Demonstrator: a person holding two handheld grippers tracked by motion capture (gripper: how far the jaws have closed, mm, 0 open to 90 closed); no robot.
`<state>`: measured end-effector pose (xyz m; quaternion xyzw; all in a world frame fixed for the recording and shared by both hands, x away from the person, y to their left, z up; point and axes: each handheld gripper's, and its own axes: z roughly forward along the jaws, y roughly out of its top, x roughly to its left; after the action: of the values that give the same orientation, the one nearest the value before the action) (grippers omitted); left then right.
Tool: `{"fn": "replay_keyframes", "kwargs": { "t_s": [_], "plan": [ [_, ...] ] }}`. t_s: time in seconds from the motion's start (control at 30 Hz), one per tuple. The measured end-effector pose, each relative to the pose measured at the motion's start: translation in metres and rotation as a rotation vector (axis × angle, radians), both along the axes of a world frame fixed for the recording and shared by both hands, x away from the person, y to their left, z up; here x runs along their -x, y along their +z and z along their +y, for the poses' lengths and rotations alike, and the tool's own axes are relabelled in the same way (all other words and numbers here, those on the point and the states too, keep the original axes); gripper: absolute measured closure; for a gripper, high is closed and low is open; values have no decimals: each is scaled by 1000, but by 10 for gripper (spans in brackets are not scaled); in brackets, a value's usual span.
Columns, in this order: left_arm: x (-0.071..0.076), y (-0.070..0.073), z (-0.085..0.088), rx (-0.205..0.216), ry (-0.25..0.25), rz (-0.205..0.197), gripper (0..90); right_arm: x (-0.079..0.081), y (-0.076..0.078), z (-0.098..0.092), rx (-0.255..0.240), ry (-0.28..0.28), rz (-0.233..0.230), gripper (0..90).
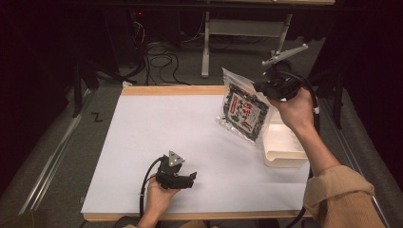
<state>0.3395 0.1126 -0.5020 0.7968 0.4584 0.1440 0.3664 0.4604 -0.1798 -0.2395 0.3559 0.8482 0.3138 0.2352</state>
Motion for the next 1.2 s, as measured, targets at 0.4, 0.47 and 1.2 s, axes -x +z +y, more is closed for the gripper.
{"fn": "replay_keyframes", "kwargs": {
  "t_s": [0.4,0.47,1.2],
  "plan": [
    [0,-1,-2,-7,-3,2,227,0,10,-32,-34,-68,-35,900],
    [0,-1,-1,-4,-3,3,227,0,12,-36,-32,-80,-46,900],
    [0,-2,-3,-11,-8,4,228,6,24,-89,-19,-209,-105,900]
  ]
}}
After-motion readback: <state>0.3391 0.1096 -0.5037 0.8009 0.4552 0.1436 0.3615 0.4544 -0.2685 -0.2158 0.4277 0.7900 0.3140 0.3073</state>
